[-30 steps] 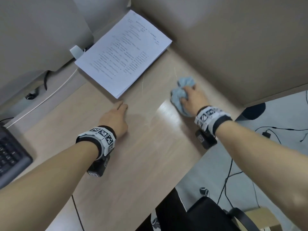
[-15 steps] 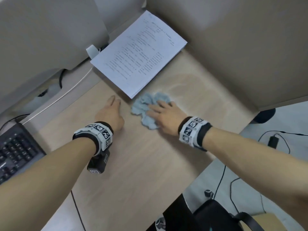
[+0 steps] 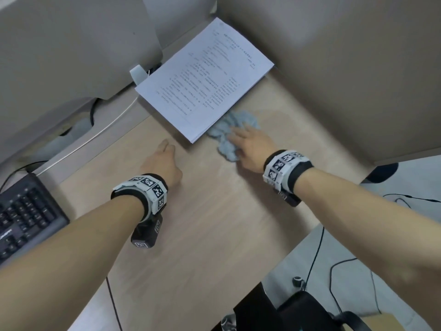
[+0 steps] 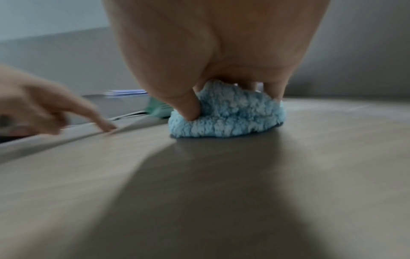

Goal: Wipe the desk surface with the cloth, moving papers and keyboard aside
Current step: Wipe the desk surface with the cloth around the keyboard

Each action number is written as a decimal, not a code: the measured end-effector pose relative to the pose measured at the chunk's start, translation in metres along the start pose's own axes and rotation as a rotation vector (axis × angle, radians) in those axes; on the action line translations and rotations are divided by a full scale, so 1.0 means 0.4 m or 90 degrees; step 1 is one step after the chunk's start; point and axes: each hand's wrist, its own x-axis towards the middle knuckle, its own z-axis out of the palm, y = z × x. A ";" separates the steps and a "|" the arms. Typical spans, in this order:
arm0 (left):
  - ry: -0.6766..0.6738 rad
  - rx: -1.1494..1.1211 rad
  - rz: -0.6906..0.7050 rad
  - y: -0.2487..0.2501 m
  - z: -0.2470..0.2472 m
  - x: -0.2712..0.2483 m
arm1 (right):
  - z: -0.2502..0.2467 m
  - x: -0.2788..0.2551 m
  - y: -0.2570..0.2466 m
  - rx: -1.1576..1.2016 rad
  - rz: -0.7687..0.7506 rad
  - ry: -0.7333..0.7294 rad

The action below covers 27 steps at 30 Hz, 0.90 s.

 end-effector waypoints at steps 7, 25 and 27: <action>0.004 0.009 -0.023 0.007 0.017 -0.010 | -0.093 0.105 0.105 -0.031 0.228 -0.009; -0.001 0.083 0.120 0.194 0.045 -0.042 | -0.010 -0.259 0.282 0.046 0.454 0.055; 0.004 0.081 0.135 0.213 0.048 -0.040 | 0.012 -0.276 0.265 0.039 0.465 0.081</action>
